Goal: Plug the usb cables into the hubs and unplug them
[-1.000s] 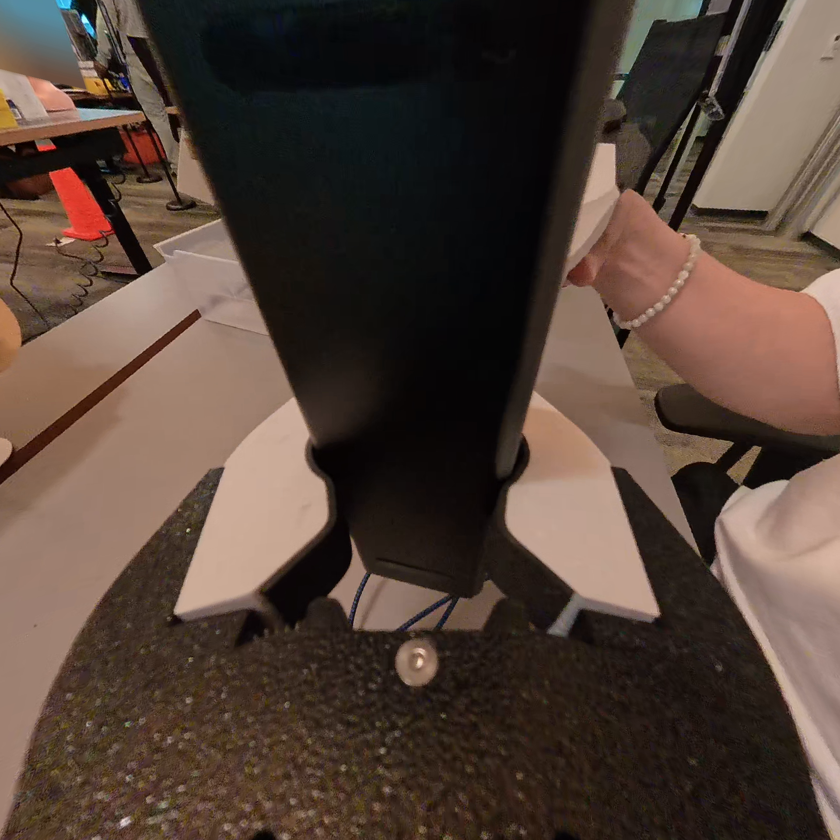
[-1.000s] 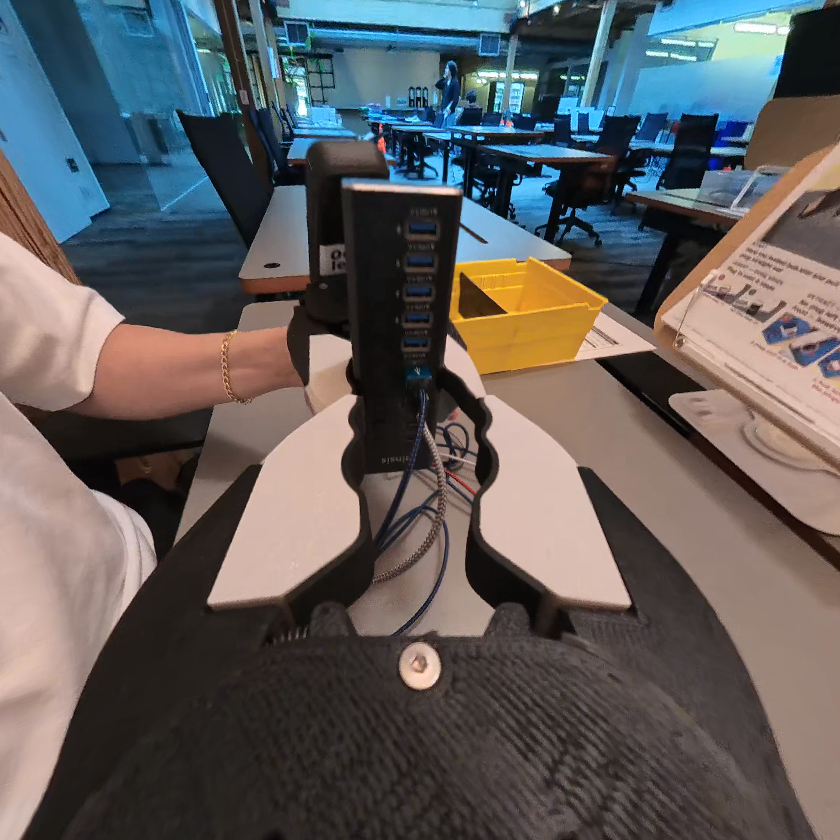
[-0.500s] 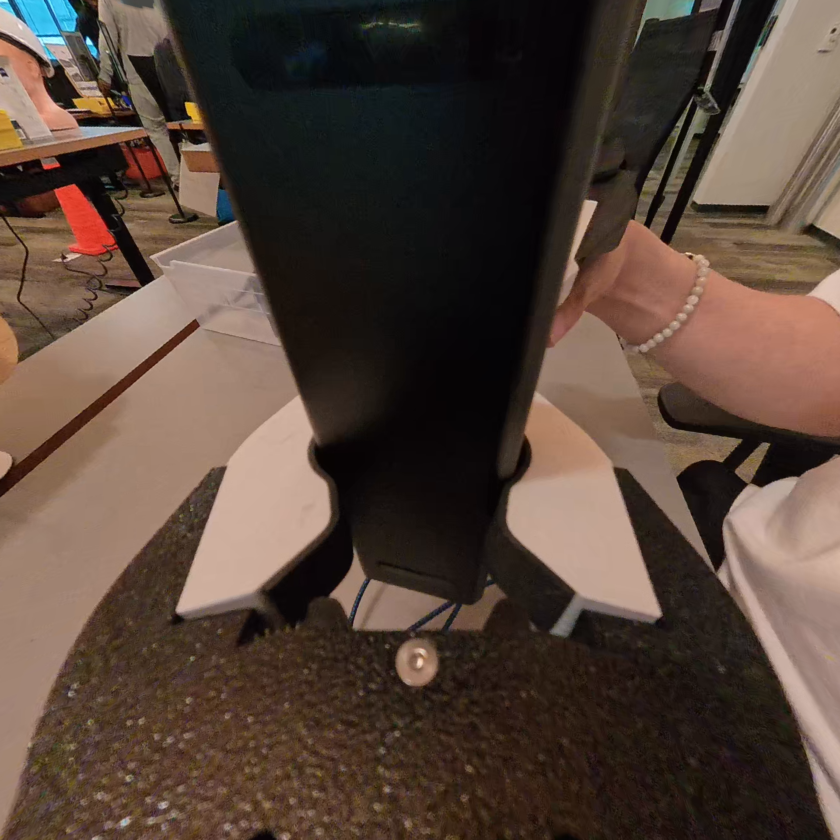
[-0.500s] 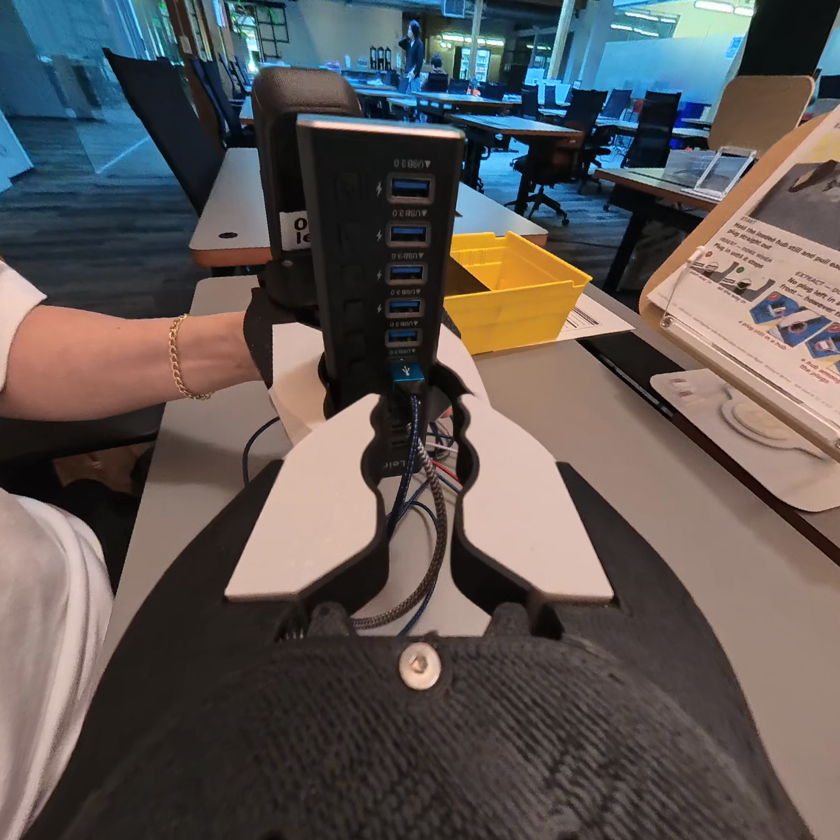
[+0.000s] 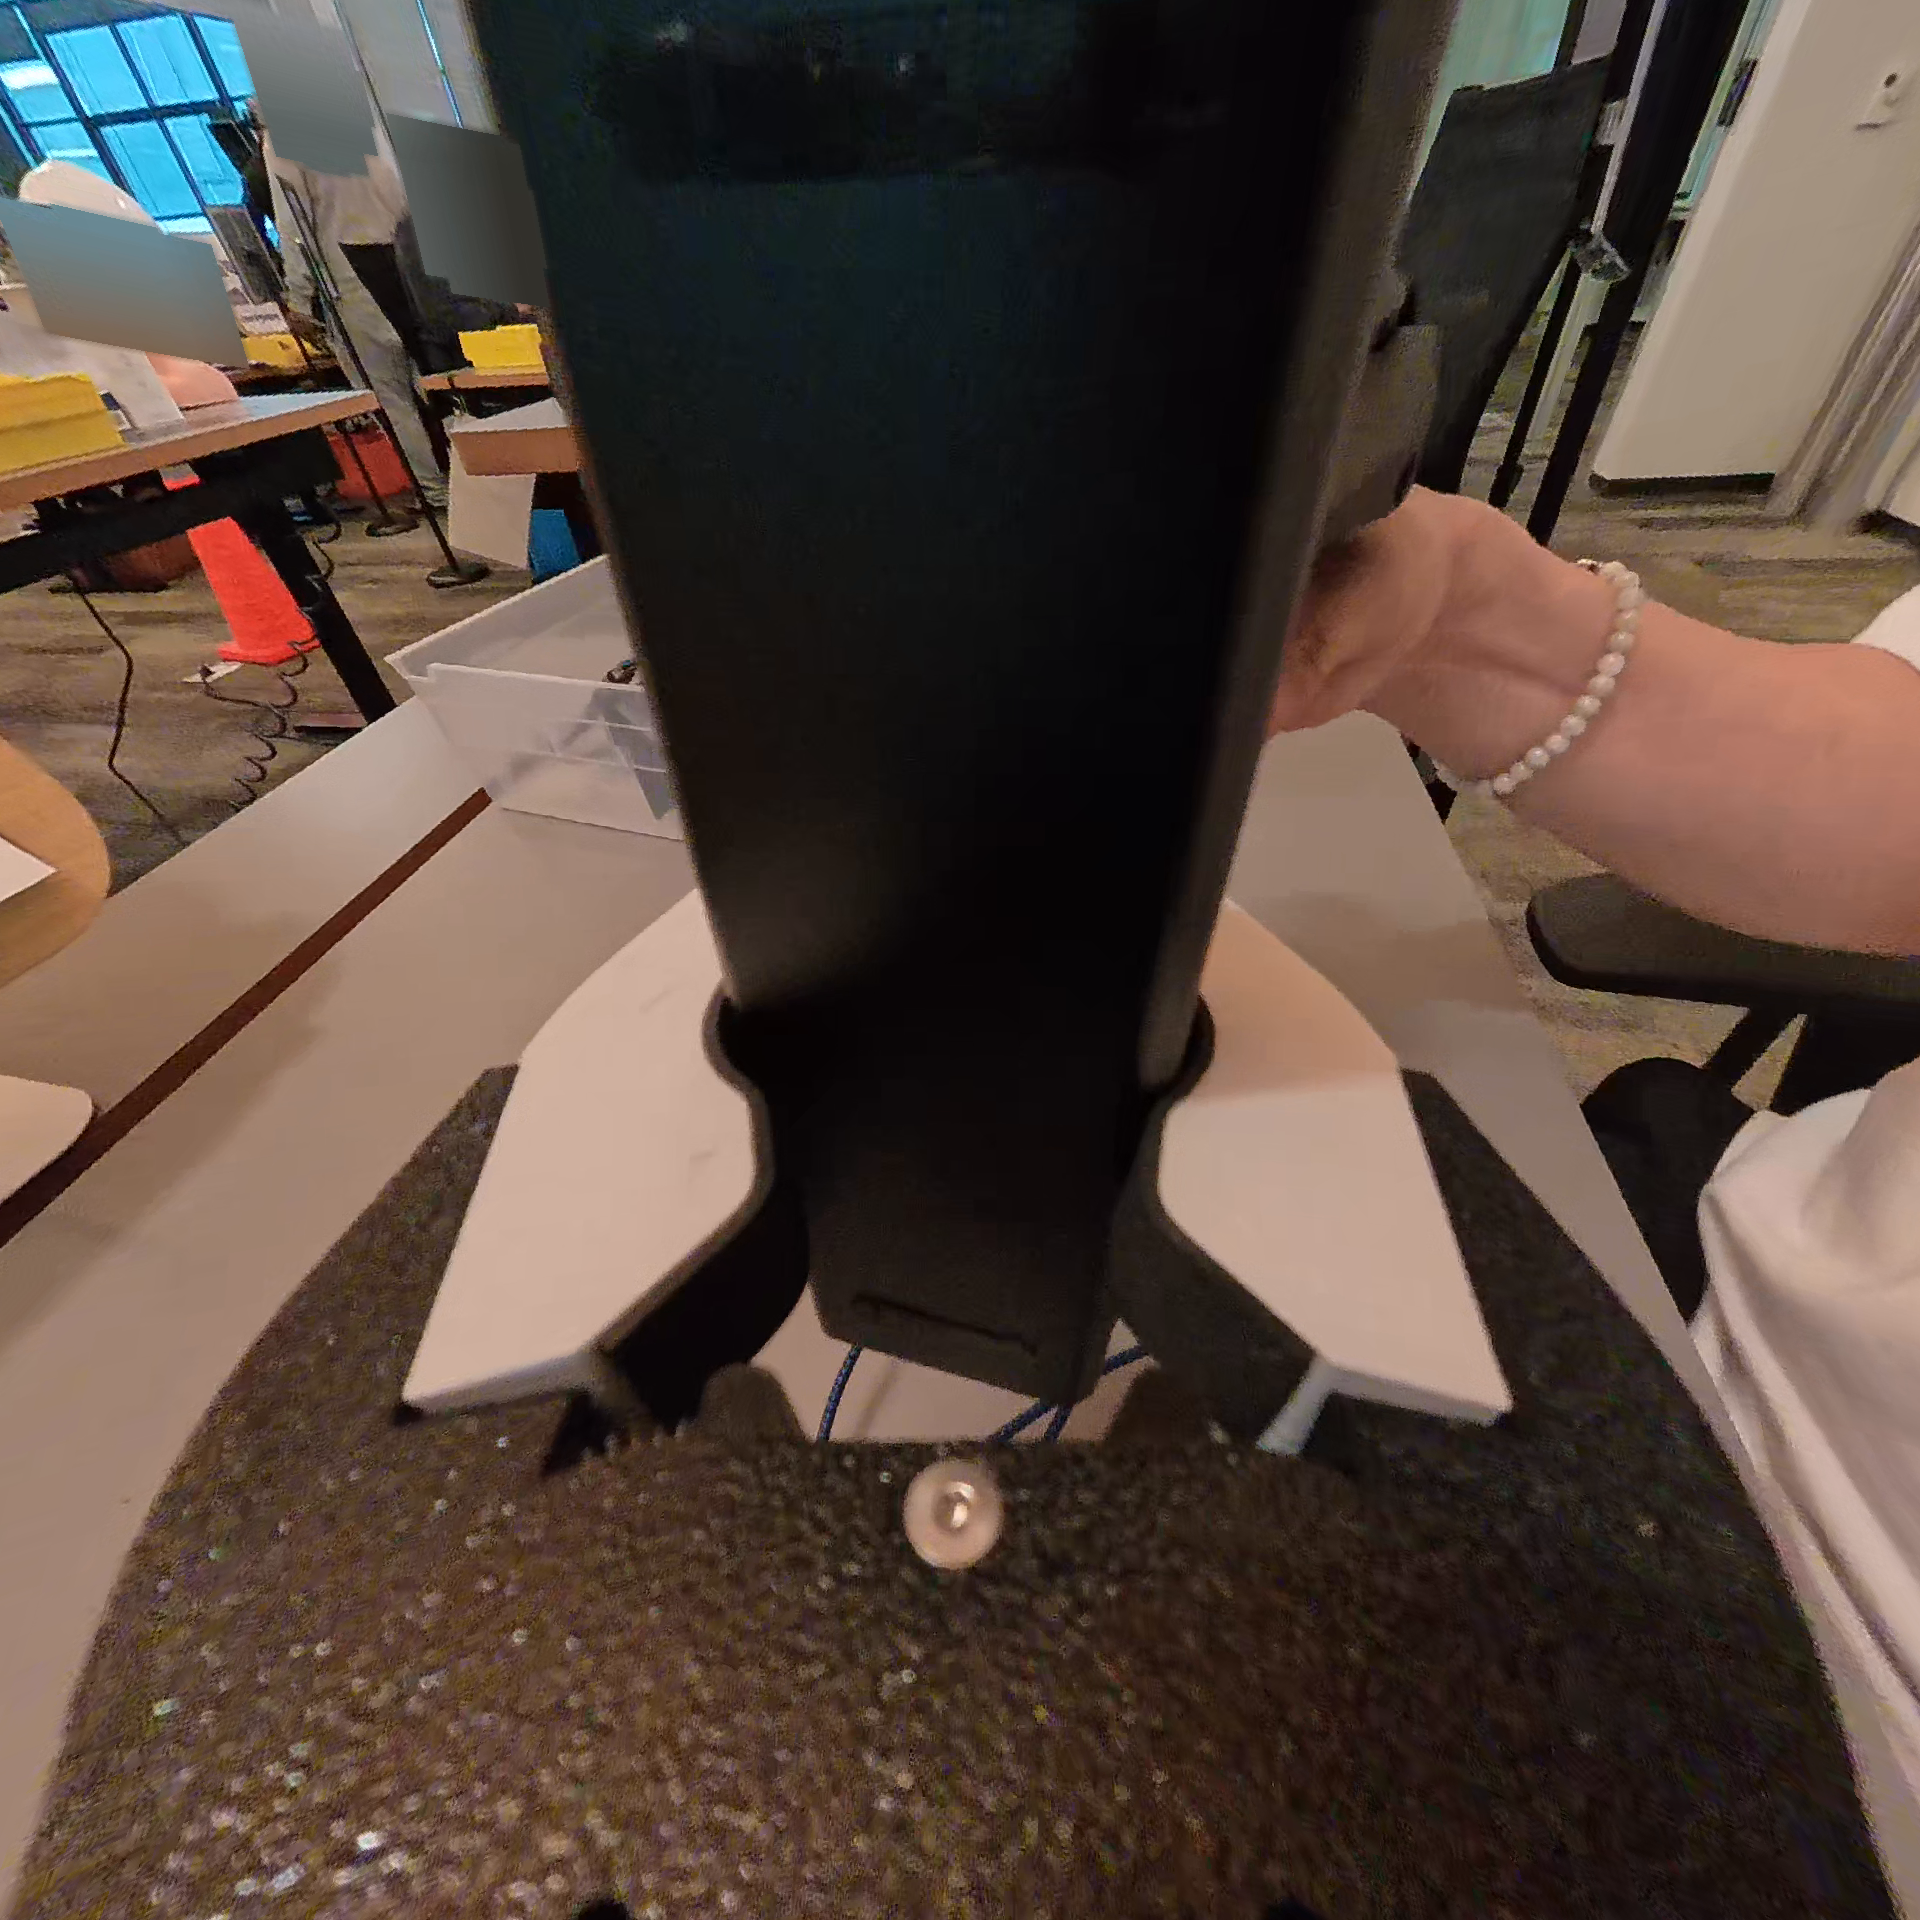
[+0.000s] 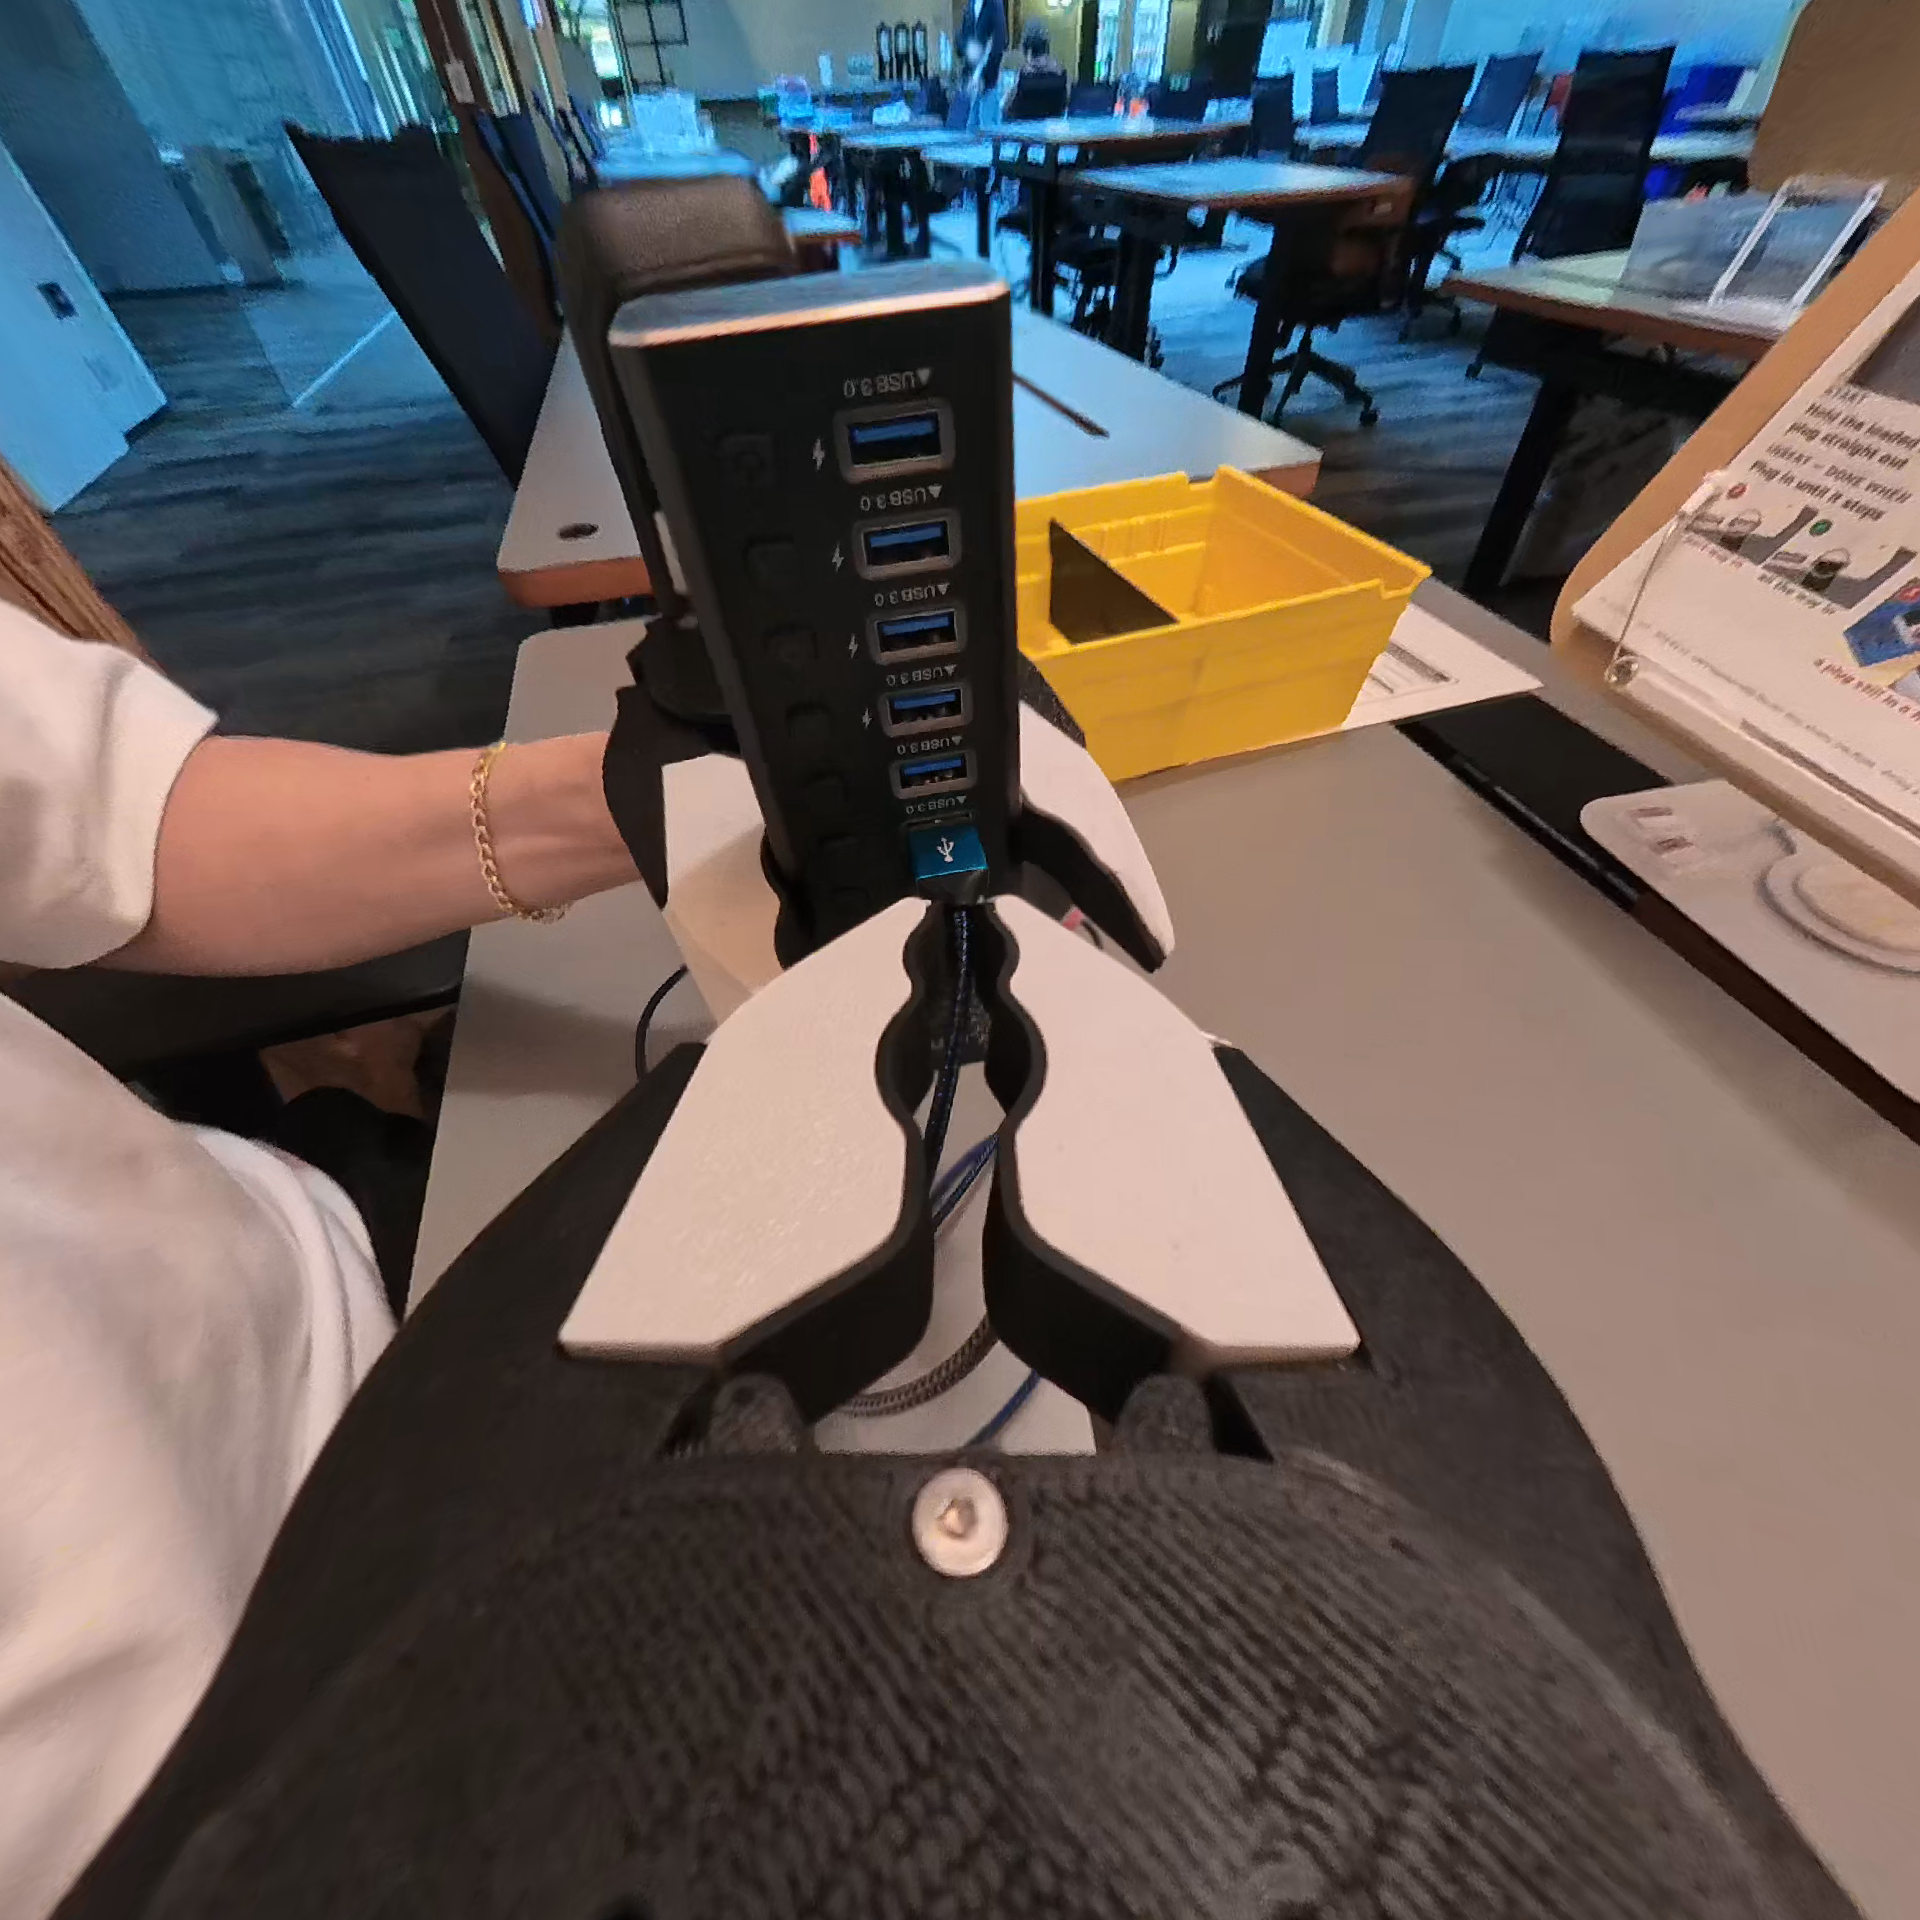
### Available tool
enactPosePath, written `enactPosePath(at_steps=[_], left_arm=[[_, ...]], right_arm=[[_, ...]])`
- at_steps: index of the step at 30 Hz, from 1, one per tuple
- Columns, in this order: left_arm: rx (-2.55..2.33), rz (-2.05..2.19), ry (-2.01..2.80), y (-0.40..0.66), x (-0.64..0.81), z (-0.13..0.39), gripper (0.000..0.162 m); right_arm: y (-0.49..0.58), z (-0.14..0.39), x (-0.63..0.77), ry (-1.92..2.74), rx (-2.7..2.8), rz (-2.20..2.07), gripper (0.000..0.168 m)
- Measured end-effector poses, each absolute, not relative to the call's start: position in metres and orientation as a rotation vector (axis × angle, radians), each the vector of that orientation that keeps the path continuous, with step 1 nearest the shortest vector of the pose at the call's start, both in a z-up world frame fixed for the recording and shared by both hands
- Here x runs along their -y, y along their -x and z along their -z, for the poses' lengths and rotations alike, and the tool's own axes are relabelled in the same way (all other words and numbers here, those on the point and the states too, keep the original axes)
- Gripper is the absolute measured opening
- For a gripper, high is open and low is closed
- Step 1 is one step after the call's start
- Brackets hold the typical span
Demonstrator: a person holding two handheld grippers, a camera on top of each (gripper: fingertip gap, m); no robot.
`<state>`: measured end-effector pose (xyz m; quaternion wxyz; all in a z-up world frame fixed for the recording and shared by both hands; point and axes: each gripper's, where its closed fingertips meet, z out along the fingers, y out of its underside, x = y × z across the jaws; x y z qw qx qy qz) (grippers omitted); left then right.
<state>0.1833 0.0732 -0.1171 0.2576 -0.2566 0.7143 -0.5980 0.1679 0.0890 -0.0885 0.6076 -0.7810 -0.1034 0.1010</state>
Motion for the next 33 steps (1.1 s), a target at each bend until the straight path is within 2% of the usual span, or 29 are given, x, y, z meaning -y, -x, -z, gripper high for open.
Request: enactPosePath(at_steps=[13, 27, 33], left_arm=[[-1.927, 1.755, 0.679, -0.172, -0.064, 0.122, 0.074], [-1.934, 1.707, 0.669, -0.175, -0.06, 0.126, 0.073], [-1.907, 1.859, 0.73, -0.173, -0.062, 0.104, 0.073]], right_arm=[[-0.161, 0.101, -0.077, 1.97, 0.457, -0.072, 0.004], [-0.164, 0.109, -0.069, 2.104, 0.546, 0.02, 0.004], [-0.164, 0.083, -0.079, 2.024, 0.565, -0.015, 0.003]])
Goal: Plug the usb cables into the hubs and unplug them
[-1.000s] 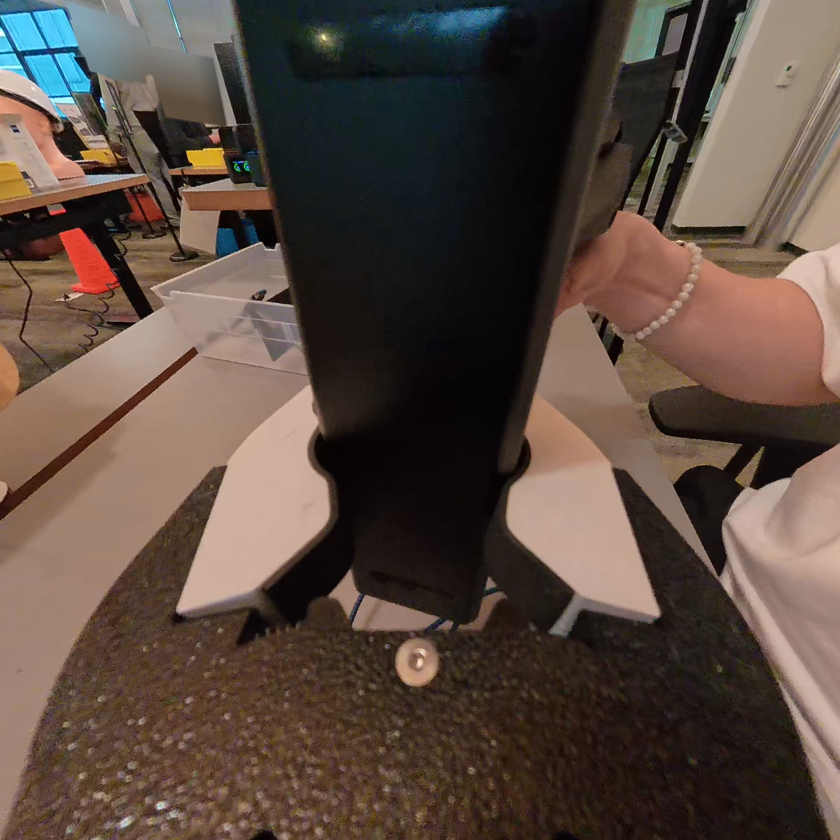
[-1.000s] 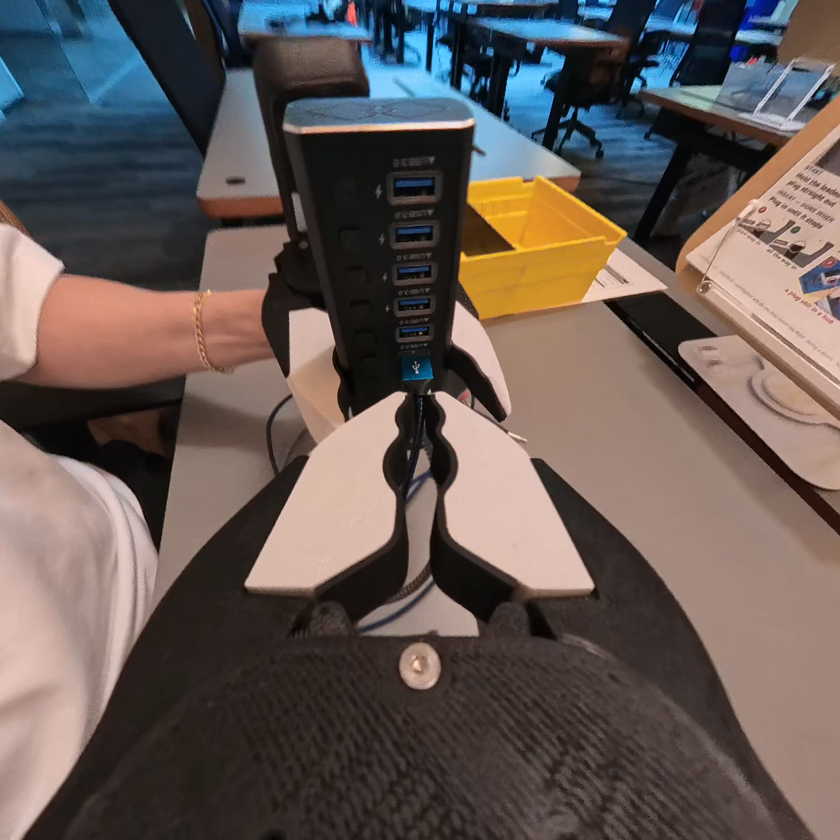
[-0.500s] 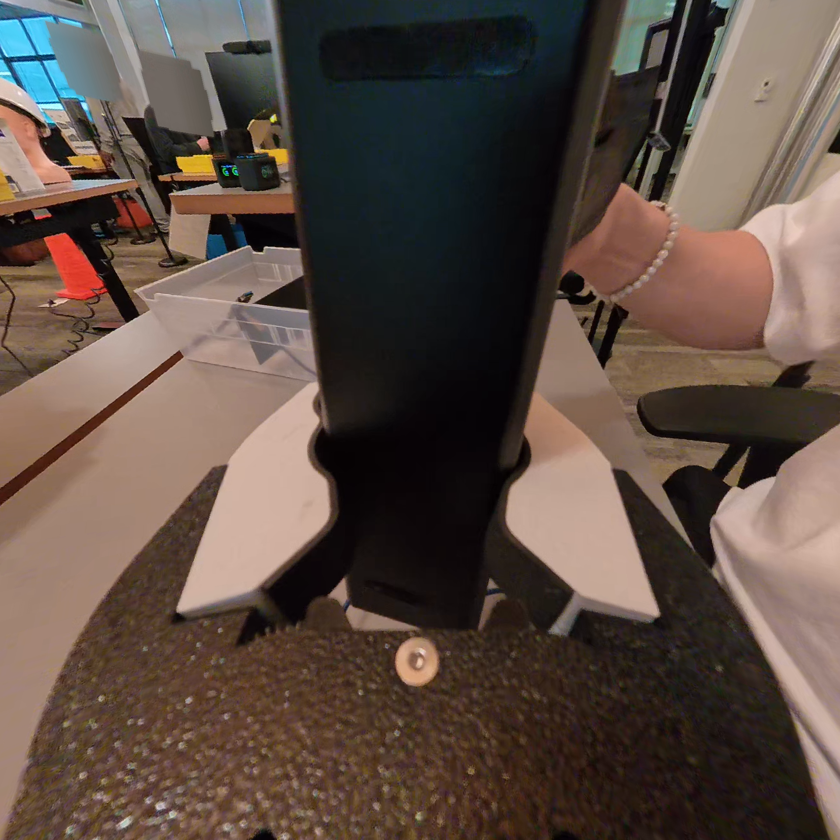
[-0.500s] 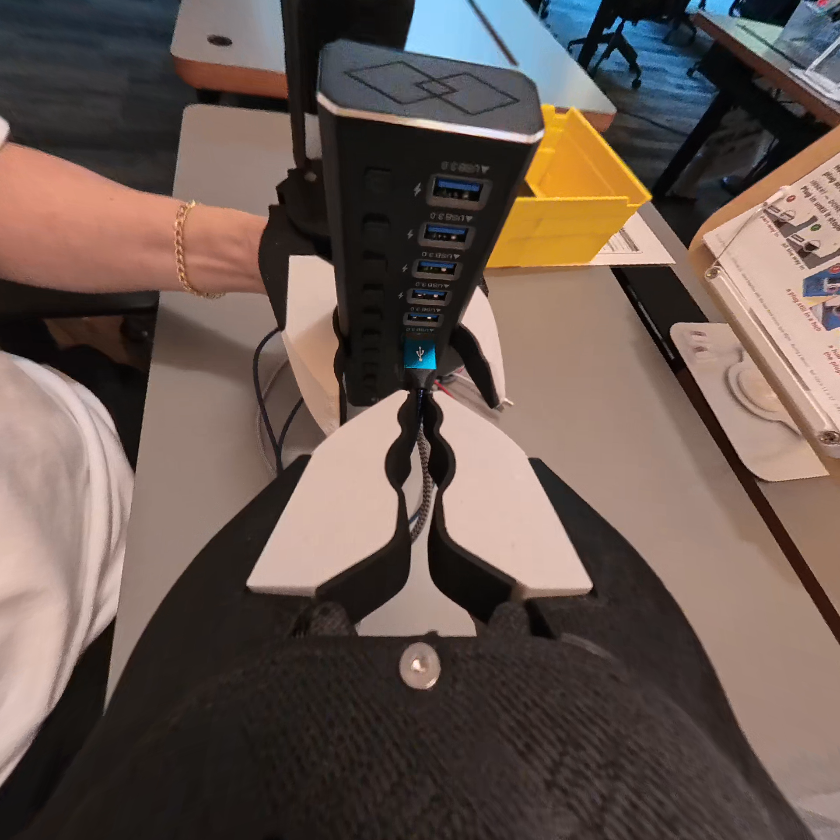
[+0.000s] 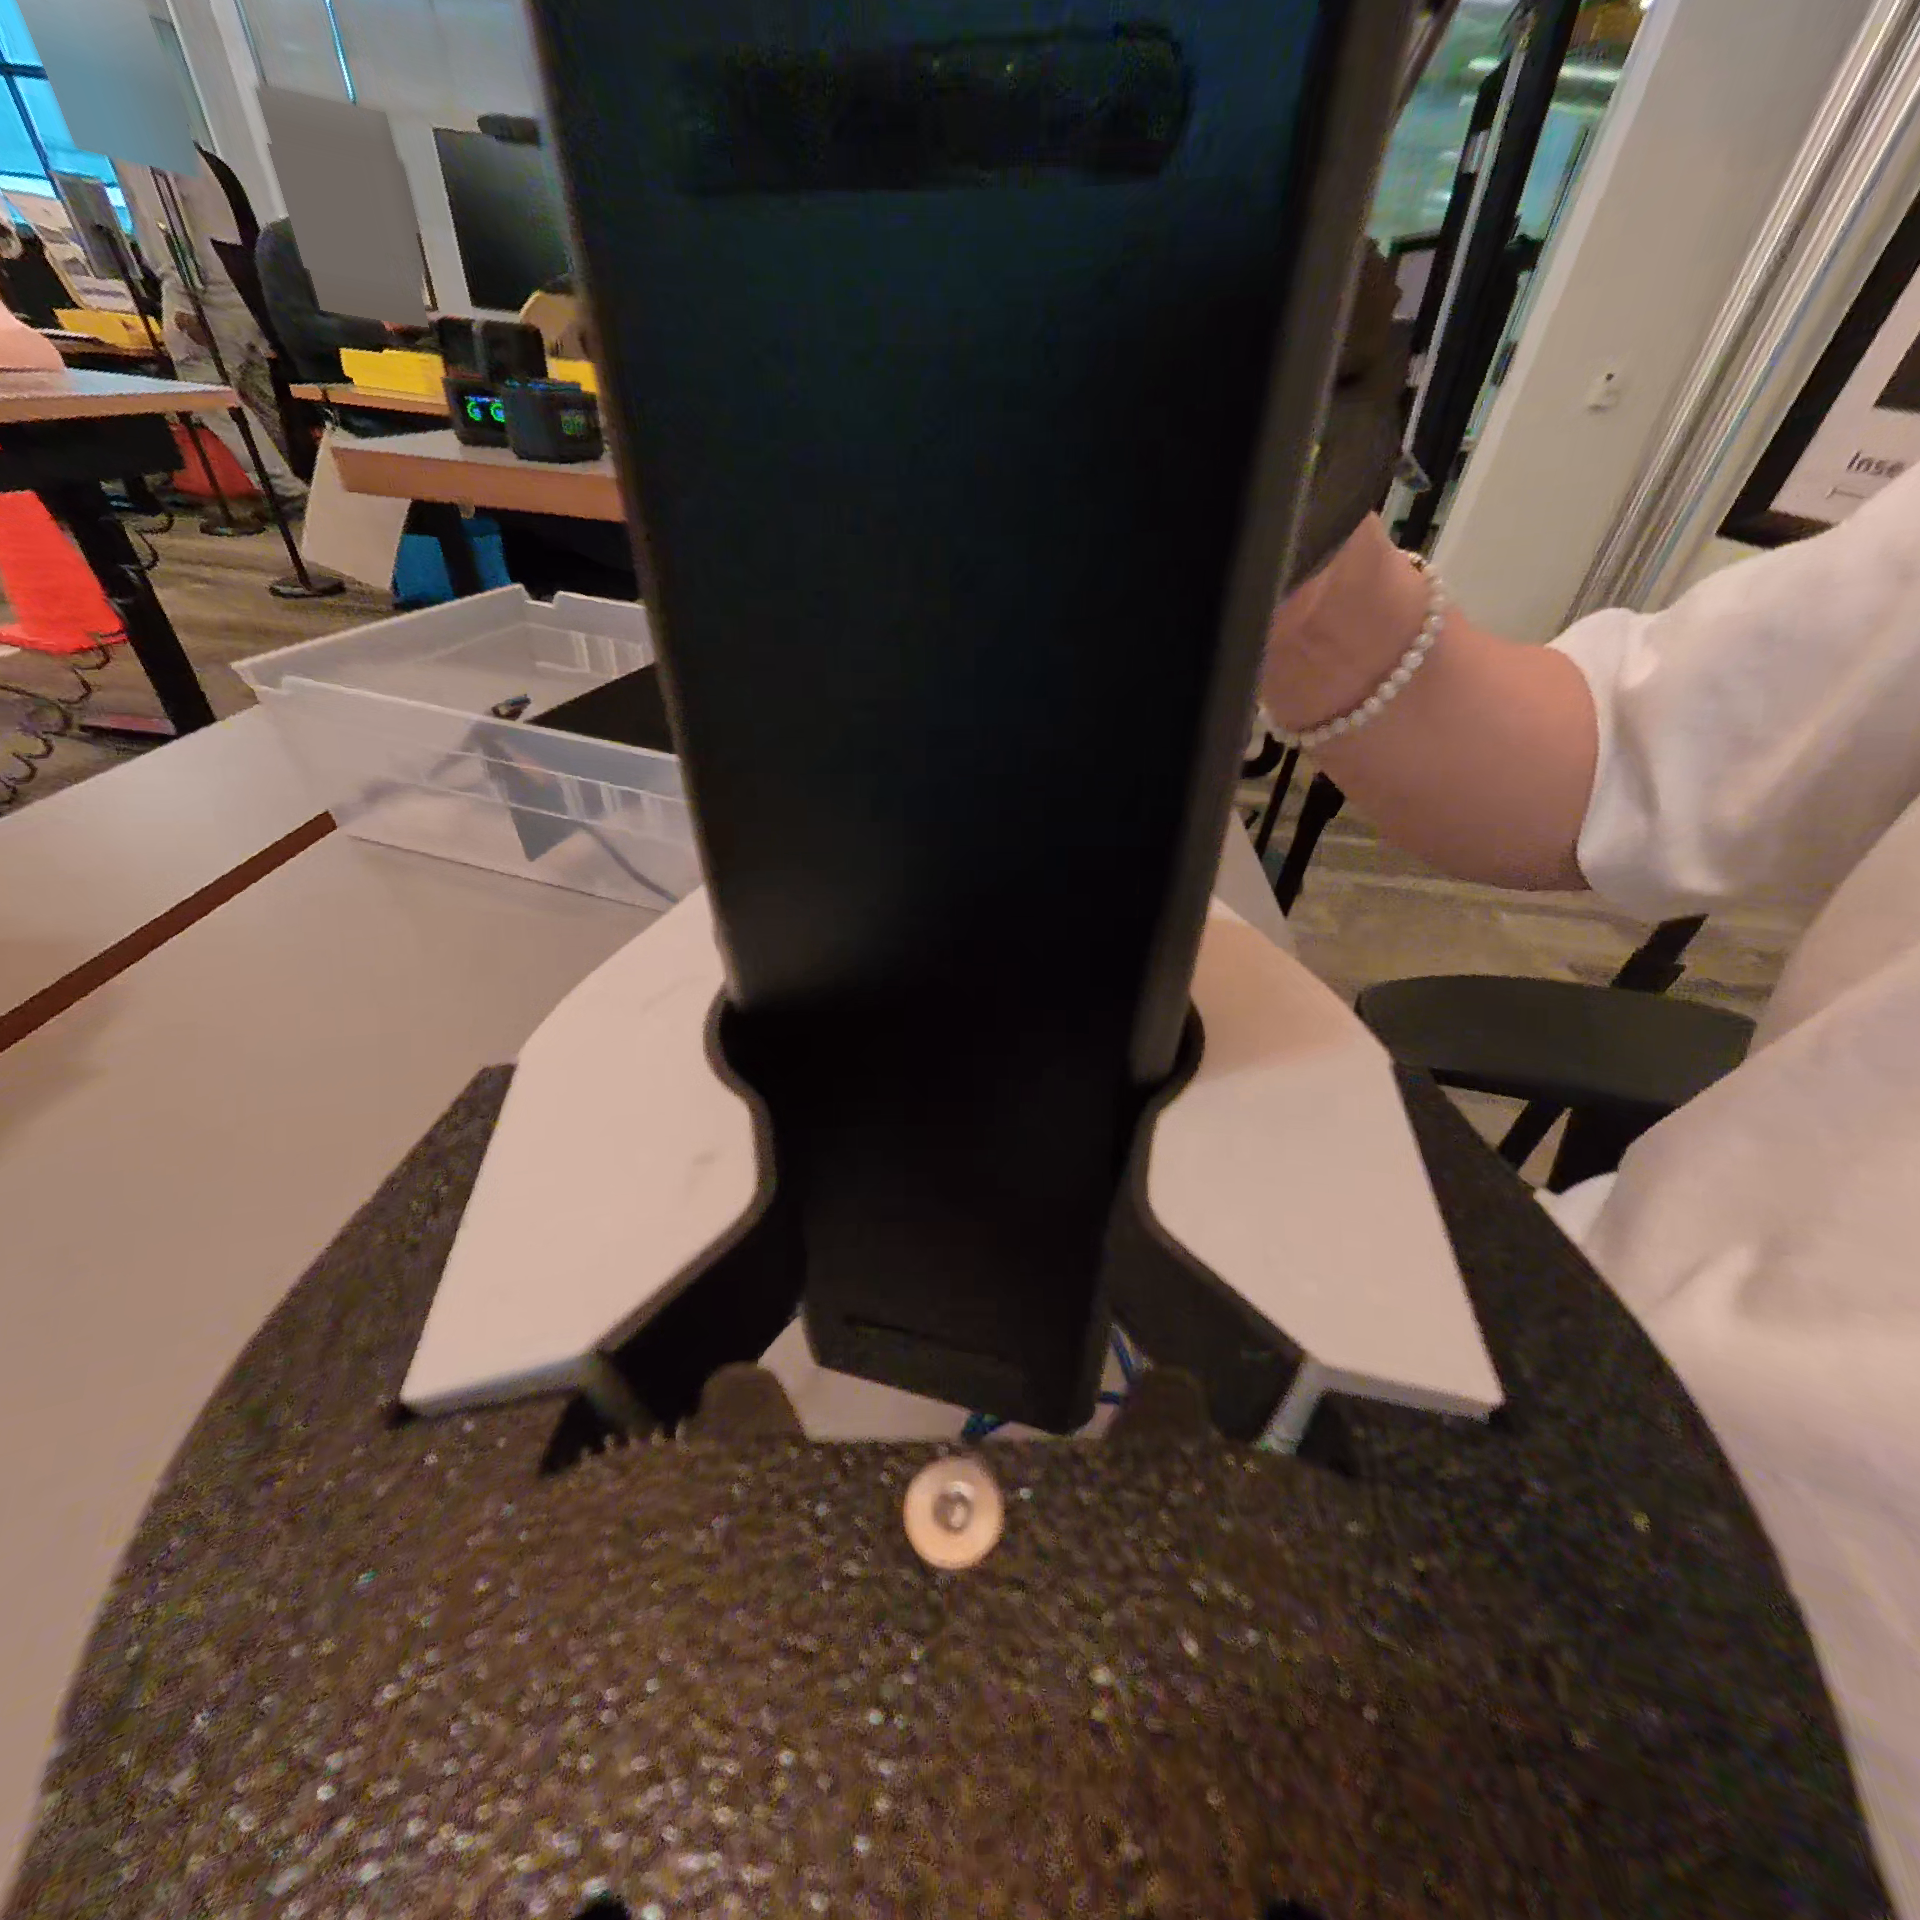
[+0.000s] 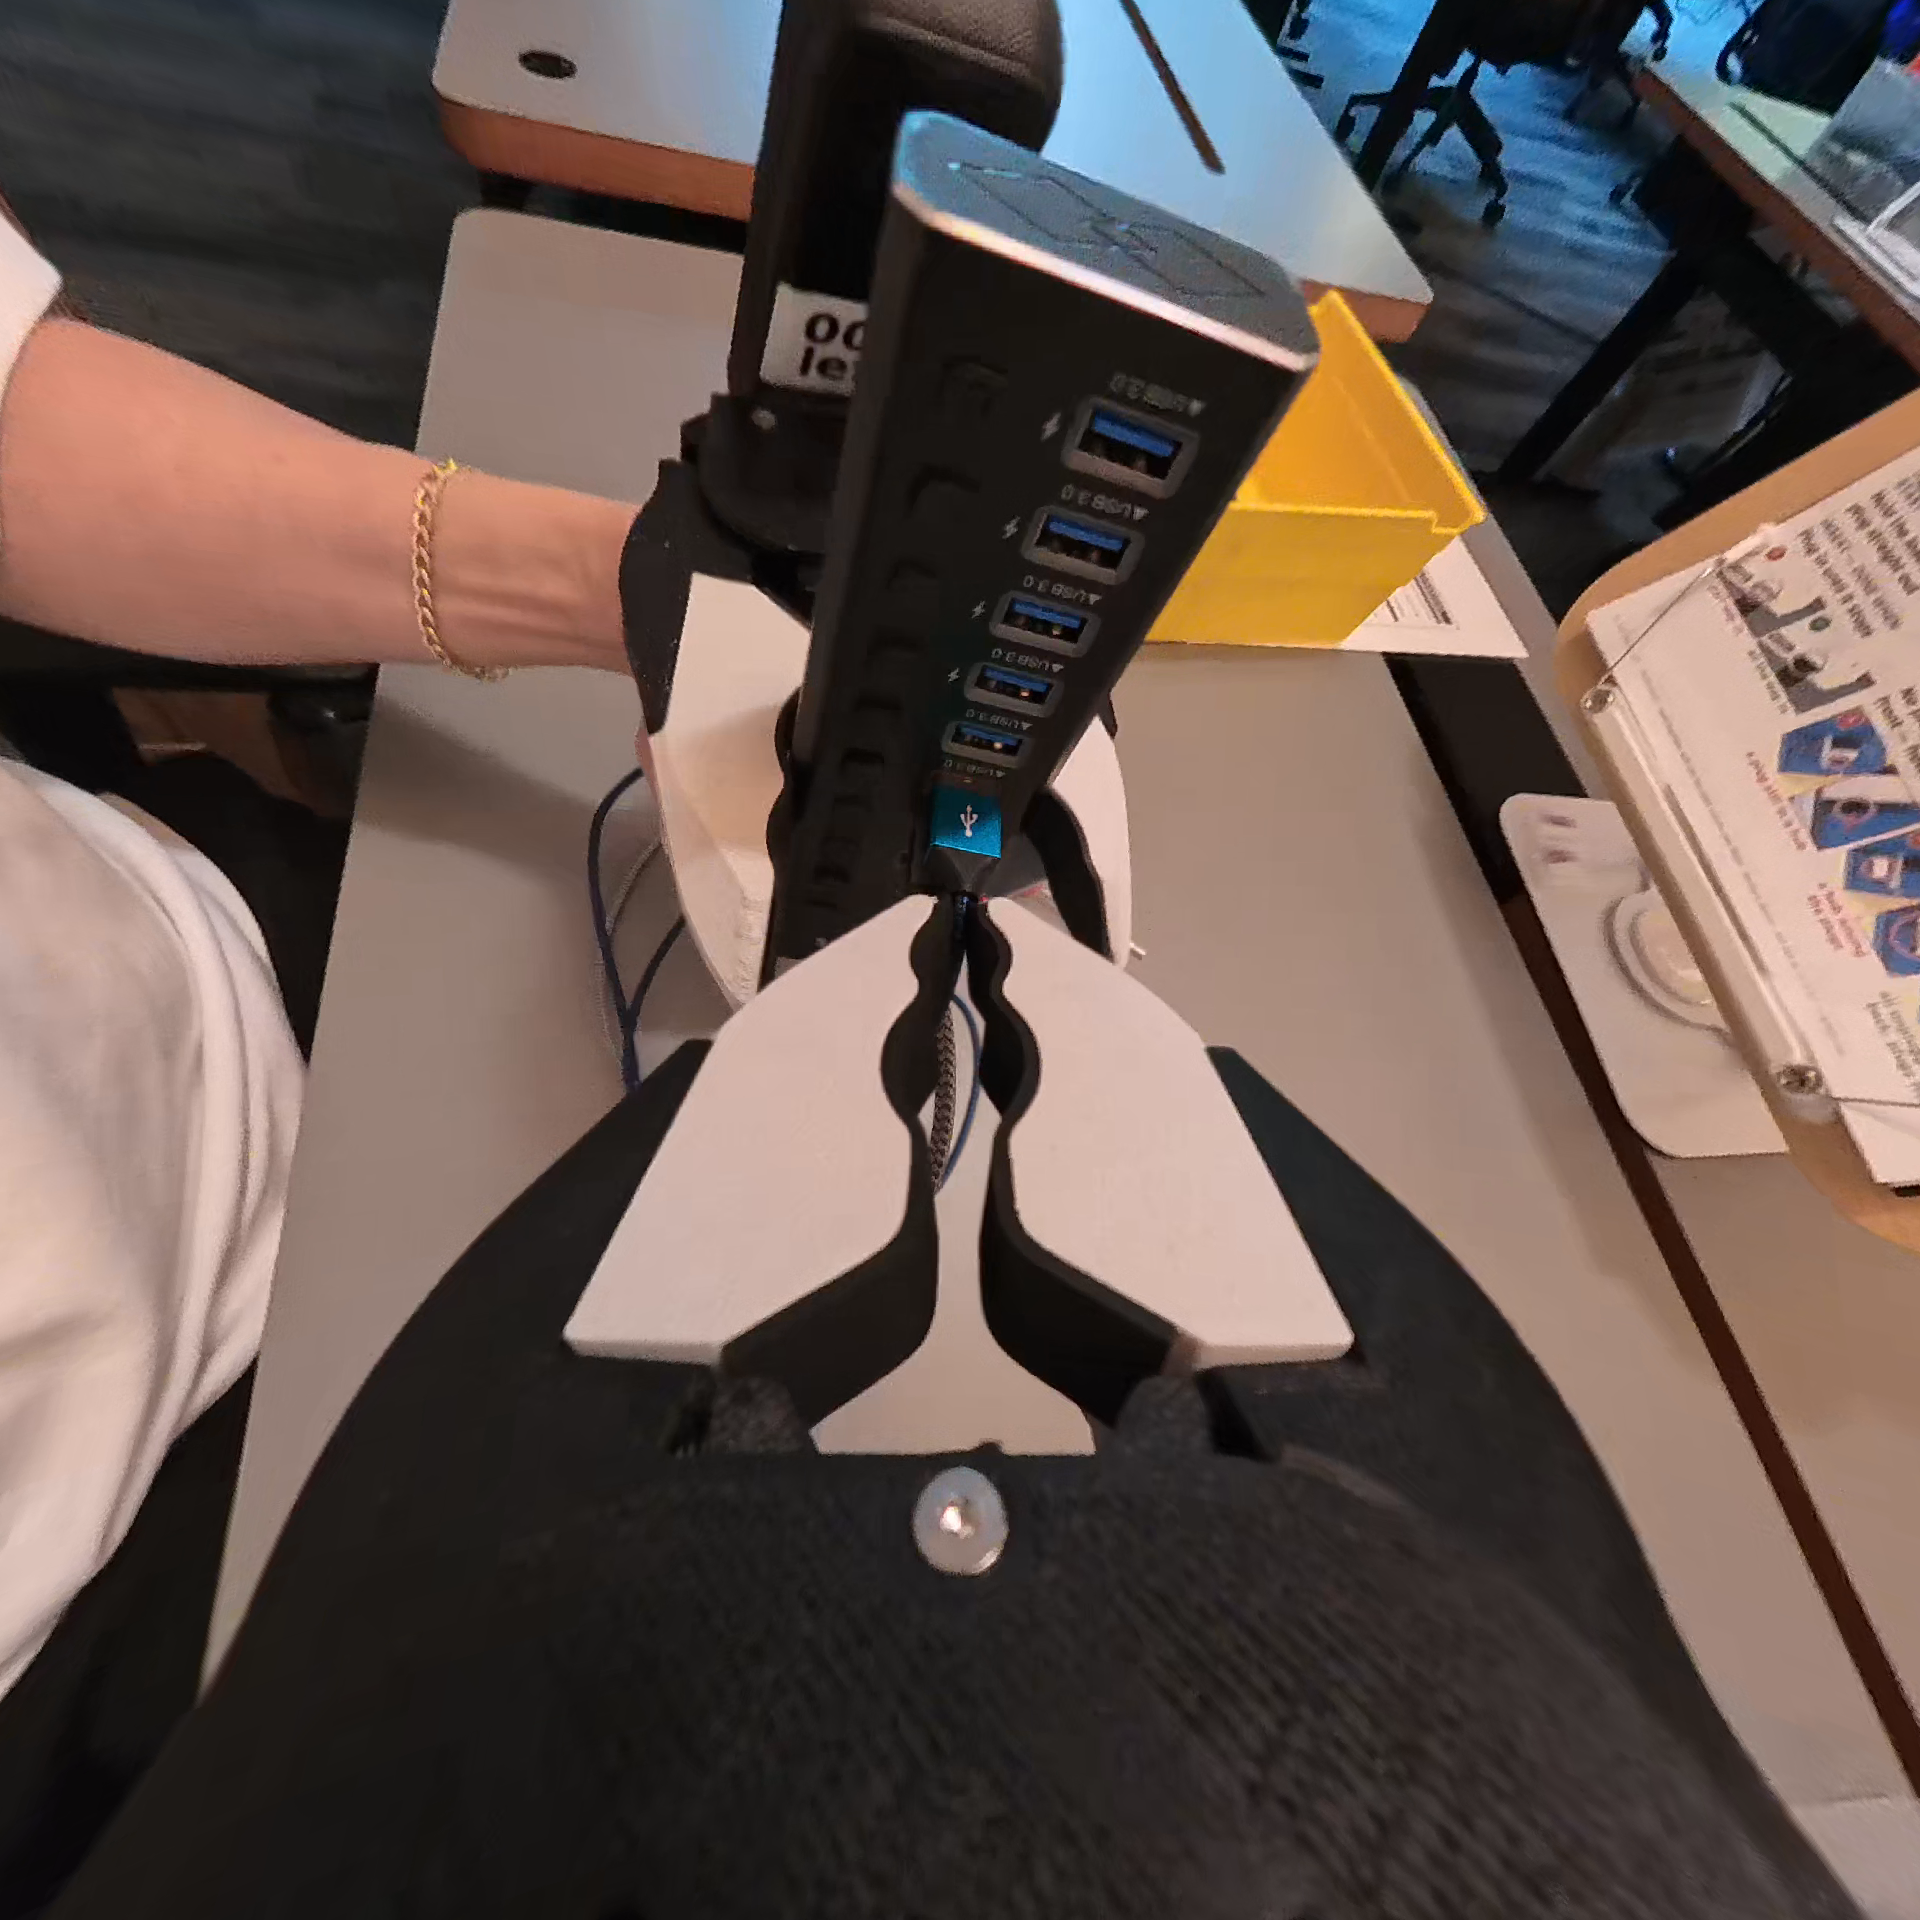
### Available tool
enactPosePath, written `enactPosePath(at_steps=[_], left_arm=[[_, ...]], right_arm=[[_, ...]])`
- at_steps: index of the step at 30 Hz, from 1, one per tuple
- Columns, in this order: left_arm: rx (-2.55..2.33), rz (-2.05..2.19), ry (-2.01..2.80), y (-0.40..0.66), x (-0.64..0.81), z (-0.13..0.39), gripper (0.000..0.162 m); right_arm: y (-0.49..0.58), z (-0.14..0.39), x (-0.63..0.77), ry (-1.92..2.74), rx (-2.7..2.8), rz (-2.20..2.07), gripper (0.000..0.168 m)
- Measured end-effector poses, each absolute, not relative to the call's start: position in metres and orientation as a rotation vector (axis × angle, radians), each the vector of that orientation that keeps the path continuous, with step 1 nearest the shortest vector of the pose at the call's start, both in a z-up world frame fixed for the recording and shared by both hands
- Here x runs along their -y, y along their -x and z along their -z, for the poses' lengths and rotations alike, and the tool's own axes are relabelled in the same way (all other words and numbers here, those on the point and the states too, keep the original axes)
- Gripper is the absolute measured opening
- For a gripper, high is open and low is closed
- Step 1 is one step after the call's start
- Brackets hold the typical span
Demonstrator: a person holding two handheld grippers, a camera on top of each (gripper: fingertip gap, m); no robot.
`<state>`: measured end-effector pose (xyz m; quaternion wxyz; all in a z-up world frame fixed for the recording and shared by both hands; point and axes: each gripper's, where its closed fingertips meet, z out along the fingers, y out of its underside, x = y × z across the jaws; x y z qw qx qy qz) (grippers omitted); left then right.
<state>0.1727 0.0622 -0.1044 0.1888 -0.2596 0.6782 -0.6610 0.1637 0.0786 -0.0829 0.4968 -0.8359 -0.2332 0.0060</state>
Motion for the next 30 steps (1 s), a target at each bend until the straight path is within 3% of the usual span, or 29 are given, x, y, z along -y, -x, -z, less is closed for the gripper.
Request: enactPosePath(at_steps=[12, 21, 30], left_arm=[[-1.946, 1.756, 0.727, -0.165, -0.074, 0.09, 0.073], [-1.969, 1.694, 0.78, -0.169, -0.072, 0.09, 0.087], [-1.887, 1.567, 0.707, -0.176, -0.078, 0.09, 0.08]], right_arm=[[-0.155, 0.062, -0.093, 1.941, 0.65, -0.063, 0.004], [-0.157, 0.07, -0.094, 2.002, 0.724, 0.031, 0.003], [-0.159, 0.071, -0.093, 1.976, 0.623, -0.115, 0.004]])
